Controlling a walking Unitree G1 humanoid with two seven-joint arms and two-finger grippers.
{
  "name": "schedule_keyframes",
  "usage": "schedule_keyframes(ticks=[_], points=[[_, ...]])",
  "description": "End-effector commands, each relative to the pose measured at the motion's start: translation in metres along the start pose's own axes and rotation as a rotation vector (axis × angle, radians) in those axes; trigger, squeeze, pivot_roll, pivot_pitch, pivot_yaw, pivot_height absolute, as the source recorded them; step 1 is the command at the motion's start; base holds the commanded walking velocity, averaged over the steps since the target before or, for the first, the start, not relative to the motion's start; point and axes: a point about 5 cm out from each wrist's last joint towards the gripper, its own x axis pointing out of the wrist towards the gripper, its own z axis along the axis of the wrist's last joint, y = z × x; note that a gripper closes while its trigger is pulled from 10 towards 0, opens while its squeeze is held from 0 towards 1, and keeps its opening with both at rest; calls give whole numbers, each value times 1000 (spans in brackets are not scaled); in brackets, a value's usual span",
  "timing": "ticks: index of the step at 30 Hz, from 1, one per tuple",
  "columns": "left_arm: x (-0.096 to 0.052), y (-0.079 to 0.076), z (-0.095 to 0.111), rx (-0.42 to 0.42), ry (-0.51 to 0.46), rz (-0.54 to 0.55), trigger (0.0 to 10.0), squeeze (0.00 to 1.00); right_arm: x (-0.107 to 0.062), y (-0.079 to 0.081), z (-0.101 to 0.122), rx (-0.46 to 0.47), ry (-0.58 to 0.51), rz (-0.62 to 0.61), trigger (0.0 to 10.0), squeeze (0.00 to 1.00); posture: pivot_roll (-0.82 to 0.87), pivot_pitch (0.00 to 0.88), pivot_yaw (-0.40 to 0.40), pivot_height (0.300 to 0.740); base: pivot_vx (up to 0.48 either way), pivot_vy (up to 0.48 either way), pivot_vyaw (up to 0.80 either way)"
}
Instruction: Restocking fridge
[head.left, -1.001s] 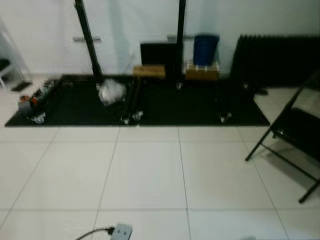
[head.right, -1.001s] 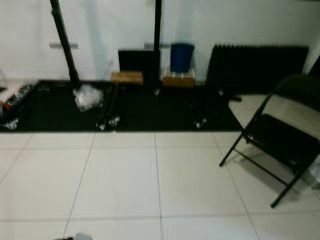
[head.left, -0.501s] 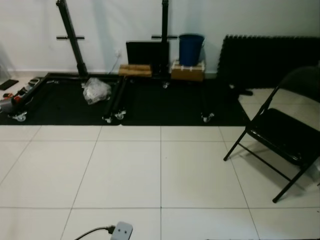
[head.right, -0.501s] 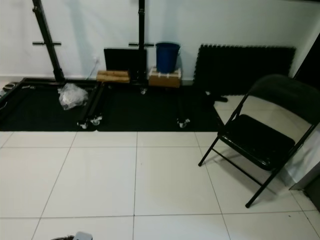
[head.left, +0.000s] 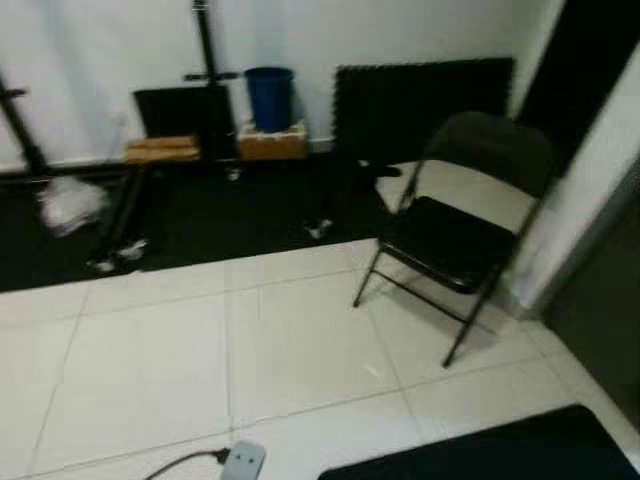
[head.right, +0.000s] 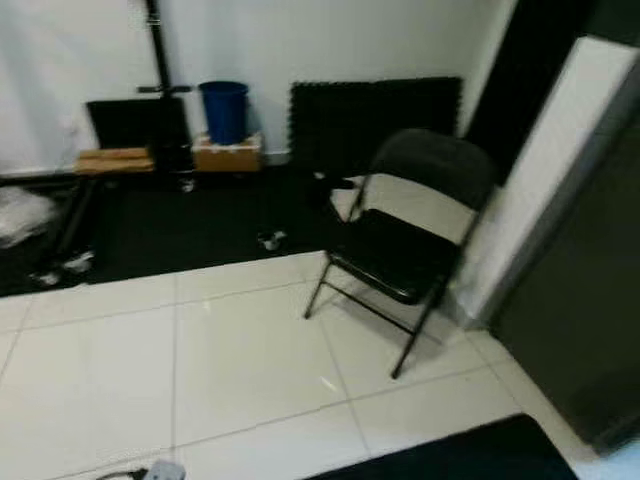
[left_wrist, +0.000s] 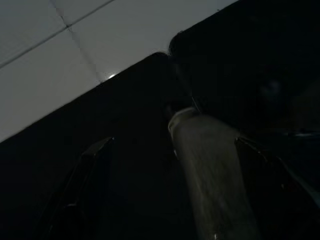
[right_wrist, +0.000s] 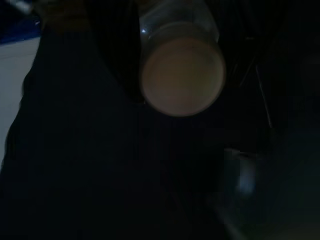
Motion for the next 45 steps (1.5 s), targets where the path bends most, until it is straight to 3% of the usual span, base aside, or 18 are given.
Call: schedule_keyframes(ticks=[1,39,45], points=[[-1,-5,-13,-13,42,-14,10000,0,0,-8,10,1,-37,-25,10000,0,55,0,-15,738,0,-465,0],[-2,-5,-15,-18,49,-11,10000,0,0,-8,11,-1,-40,-19,10000,0,51,0,-15,738,0,-468,0],[-2,-3,-15,-20,51,20,10000,0,0,-8,12,-1,-41,-17,10000,0,51,0,-15,738,0,-57,0]])
